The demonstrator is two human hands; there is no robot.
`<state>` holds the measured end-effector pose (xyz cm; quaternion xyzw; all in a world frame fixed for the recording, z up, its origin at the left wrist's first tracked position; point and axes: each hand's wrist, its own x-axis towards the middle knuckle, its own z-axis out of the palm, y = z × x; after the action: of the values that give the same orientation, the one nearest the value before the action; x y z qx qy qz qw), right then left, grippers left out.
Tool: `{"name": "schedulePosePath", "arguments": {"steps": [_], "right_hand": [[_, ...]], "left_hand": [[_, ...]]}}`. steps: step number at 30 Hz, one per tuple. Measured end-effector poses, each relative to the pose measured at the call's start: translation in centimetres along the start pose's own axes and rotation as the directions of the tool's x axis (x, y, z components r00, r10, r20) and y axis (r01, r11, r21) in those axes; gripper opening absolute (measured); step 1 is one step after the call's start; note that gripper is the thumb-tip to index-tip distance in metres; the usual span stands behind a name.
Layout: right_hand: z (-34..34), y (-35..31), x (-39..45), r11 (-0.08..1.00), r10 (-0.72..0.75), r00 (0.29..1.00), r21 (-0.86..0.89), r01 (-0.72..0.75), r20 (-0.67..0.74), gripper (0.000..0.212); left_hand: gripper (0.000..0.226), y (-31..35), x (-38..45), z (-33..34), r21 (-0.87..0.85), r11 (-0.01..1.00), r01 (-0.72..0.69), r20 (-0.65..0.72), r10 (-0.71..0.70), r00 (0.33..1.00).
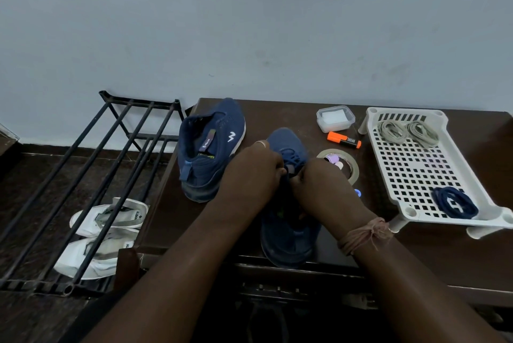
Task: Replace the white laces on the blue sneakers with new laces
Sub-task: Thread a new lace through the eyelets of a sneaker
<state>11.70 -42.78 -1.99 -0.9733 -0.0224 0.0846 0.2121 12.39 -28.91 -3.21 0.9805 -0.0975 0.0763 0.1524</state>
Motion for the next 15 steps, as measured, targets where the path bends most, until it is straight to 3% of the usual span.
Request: {"name": "schedulePosePath", "arguments": {"steps": [8,15], "right_hand": [[-0.1,-0.1,-0.3,1.0,-0.021,1.0,-0.017,0.021,-0.003,0.039],[-1.4,-0.8,-0.9,0.993,-0.058,0.992,-0.099,0.07,0.116,0.036]], "left_hand": [[0.016,0.3,0.3,1.8,-0.047,0.992,0.119,-0.106,-0.123,0.987],[0.029,0.1,0.4,1.6,-0.019,0.992,0.127,0.159,-0.122,0.98]]}}
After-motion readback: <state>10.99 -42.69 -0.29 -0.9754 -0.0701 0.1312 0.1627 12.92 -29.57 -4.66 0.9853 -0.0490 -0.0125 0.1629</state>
